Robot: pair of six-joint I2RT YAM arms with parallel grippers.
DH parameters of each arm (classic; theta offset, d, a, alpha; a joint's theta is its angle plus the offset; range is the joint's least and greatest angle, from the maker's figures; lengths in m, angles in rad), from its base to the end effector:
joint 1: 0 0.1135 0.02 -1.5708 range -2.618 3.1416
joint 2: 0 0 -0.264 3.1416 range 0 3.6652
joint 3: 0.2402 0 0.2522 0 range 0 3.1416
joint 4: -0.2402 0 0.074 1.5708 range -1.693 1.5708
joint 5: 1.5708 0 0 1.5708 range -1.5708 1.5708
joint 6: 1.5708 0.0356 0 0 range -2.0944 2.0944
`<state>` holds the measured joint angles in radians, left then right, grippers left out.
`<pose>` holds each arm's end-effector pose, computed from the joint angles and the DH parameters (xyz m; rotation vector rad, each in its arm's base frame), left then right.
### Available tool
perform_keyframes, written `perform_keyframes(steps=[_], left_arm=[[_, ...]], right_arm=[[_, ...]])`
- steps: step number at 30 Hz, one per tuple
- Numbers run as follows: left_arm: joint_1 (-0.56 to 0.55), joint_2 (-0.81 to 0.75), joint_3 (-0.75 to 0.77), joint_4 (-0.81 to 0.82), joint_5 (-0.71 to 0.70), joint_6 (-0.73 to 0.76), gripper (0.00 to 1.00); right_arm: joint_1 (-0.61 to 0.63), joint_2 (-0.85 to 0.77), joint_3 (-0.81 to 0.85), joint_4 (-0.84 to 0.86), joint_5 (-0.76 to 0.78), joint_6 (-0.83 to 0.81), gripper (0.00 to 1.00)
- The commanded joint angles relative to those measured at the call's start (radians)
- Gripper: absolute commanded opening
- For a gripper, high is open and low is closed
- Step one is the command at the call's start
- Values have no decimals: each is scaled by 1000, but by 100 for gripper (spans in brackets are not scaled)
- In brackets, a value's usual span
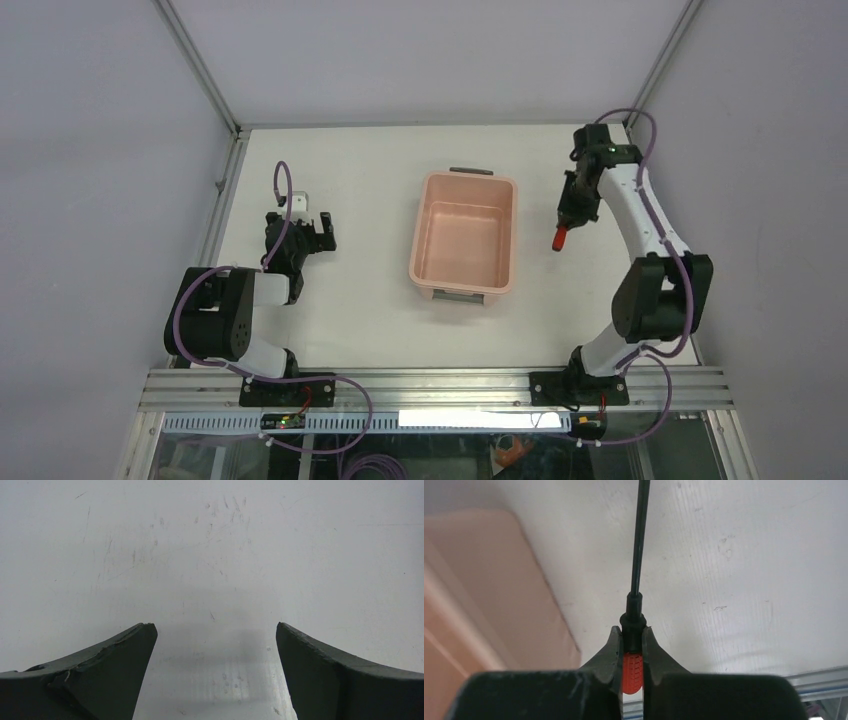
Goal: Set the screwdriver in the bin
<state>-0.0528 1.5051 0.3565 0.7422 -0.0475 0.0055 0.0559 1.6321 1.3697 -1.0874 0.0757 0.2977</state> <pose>0.2581 -0.0120 0.1348 0.0267 1.9766 0.0162 0.3120 0.0148 0.2646 0.3632 2.8877 -0.0517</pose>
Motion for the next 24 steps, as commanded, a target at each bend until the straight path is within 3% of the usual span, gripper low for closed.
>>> perform_keyframes(steps=[1,4,11,17,24], left_arm=[[-9,1,24,68,-2,-19,99],[-9,0,24,68,-2,-19,99],[-9,0,25,67,-2,-20,99],[-9,0,24,68,-2,-20,99],[-9,0,24,69,-2,-19,99]], right_arm=[[-2,-154,243,-215,-49,1,0],[66,-158,385,-264,-136,50,0],[485,-72,546,-160,10,171,0],[654,50,408,-32,71,207,0],[716,158,111,191,72,252,0]])
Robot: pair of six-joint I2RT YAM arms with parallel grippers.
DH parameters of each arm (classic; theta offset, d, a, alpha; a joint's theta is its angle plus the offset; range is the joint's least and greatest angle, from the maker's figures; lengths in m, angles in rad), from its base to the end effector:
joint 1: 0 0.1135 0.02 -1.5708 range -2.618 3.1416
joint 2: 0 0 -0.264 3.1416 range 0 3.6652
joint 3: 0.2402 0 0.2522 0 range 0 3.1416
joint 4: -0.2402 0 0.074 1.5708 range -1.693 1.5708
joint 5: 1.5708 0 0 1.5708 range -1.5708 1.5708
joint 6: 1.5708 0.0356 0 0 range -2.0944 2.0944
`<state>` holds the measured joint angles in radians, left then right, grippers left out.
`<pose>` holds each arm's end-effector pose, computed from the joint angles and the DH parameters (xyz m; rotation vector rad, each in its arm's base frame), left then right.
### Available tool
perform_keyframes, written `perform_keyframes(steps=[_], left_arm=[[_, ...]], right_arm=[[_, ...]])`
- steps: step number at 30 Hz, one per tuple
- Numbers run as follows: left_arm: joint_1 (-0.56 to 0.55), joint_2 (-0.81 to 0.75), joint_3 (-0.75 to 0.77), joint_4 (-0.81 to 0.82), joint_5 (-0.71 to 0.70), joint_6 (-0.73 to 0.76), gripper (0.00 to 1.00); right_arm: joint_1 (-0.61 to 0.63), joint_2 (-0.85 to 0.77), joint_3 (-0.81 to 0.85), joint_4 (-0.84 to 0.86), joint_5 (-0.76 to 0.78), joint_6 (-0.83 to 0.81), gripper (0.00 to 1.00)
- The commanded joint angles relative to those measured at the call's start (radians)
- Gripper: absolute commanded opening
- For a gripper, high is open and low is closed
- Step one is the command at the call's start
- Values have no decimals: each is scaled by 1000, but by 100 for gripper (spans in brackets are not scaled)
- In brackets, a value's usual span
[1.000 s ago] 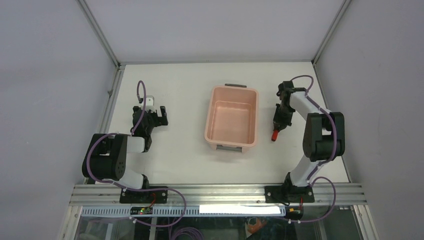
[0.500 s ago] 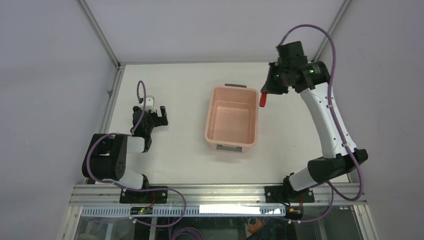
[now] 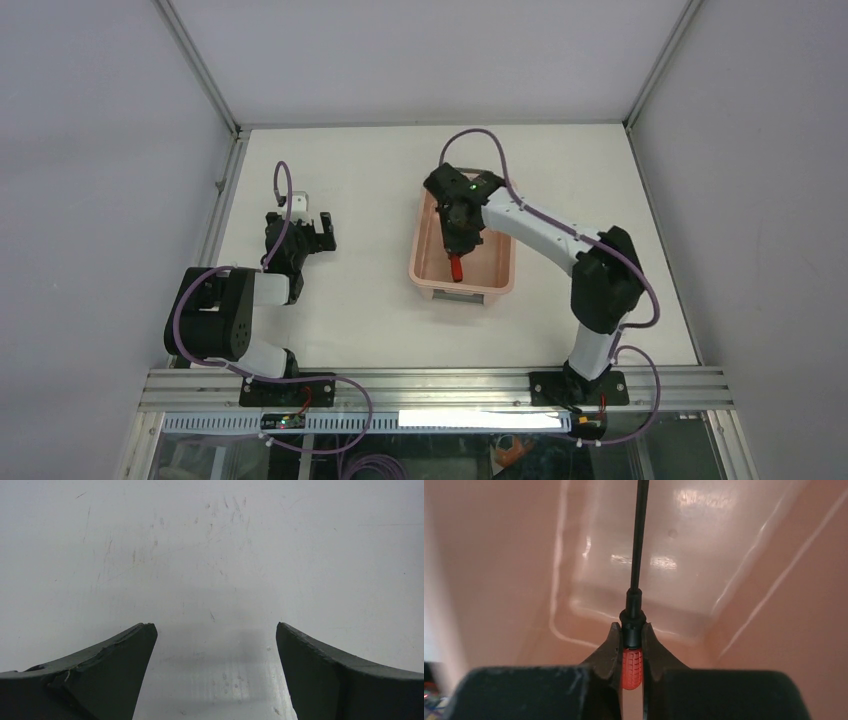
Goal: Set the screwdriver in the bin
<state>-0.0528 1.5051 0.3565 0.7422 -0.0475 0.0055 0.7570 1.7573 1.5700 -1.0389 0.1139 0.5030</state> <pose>0.2581 -0.0120 0.1348 0.0267 1.9766 0.0162 0.2628 0.2427 0.2833 -0.3262 2.7736 0.1577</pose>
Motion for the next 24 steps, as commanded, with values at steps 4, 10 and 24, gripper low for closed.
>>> perform_keyframes(steps=[4,10,24], left_arm=[[-9,1,24,68,-3,-20,99],[-9,1,24,68,-2,-19,99],[-9,1,24,67,-3,-21,99]], right_arm=[[17,73,-221,282,9,75,1],[18,66,-275,326,88,107,27],[27,-203,-151,220,170,-41,69]])
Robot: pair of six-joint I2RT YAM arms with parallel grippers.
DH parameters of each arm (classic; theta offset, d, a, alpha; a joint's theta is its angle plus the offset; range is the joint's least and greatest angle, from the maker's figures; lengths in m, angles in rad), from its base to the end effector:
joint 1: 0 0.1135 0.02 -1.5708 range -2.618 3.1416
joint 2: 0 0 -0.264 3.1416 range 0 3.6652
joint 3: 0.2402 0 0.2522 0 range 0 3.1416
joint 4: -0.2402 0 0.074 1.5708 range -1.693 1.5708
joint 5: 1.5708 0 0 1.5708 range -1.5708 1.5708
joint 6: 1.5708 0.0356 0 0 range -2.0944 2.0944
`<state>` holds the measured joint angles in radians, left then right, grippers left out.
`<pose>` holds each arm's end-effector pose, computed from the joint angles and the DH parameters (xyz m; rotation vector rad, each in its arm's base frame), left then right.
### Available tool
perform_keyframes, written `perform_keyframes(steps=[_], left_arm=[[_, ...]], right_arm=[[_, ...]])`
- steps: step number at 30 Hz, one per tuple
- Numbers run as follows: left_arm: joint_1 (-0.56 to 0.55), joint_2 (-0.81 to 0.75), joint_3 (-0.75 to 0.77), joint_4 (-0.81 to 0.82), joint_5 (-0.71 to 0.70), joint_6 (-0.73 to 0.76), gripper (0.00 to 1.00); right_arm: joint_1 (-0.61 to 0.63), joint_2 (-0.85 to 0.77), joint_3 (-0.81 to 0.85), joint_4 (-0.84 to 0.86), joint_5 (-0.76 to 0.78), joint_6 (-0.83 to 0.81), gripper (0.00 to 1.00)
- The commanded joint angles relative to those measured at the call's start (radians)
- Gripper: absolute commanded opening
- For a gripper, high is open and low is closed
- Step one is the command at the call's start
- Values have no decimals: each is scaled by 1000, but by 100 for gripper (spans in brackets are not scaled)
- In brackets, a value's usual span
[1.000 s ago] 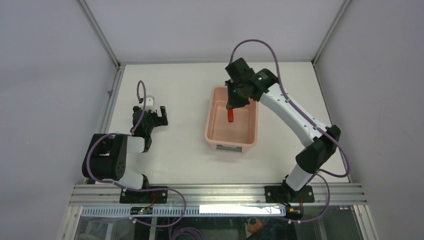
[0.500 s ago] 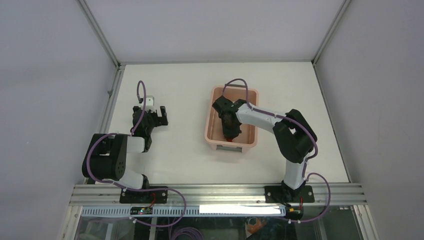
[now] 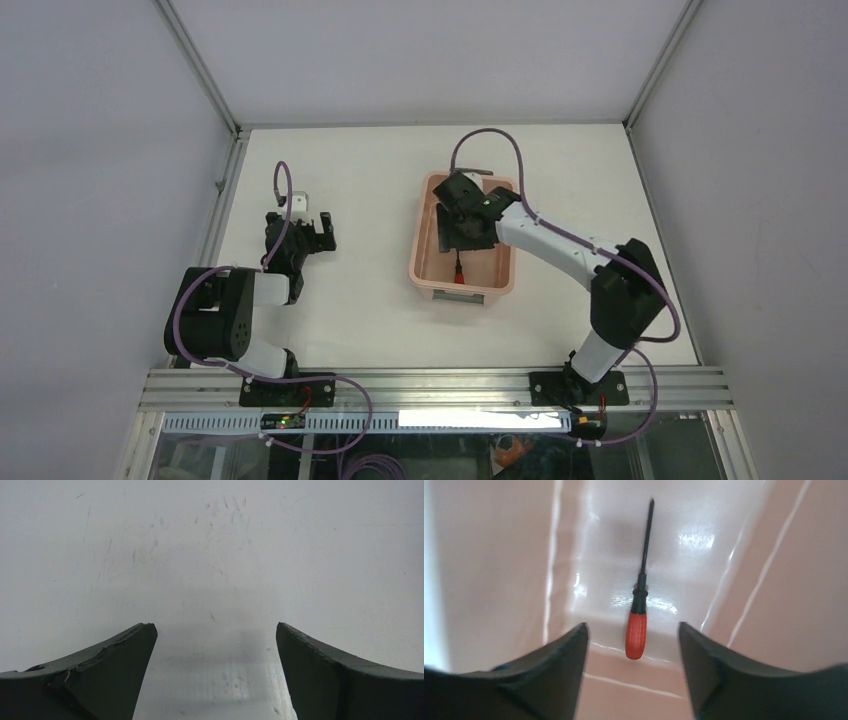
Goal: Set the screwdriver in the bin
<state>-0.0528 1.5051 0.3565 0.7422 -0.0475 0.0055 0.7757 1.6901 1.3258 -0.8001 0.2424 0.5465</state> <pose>0.2581 -0.0120 0.1348 0.0267 1.9766 0.0162 0.2520 0.2352 0.2447 -0.2391 2.6638 0.0812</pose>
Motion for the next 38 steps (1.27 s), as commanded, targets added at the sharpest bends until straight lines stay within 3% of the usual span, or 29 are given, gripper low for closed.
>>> perform_keyframes(steps=[1,5,12,18,23,27,38], left_arm=[[-9,1,24,68,-3,-20,99],[-9,1,24,68,-2,-19,99],[-10,1,24,67,-1,-19,99],[-9,1,24,67,-2,-19,99],[-9,0,24,67,-2,-19,99],[-9,0,25,67,-3,-19,99],[-9,0,24,68,-3,-19,99]], right_arm=[[8,-167,106,-24,45,-115,75],[3,-298,109,-5,131,-225,99],[-67,-602,-113,199,172,-324,98],[-192,-891,-440,297,402,-214,99],[-216,-1095,-742,410,439,-203,99],[-216,-1190,-887,469,452,-185,99],[-216,-1235,-917,472,496,-167,99]])
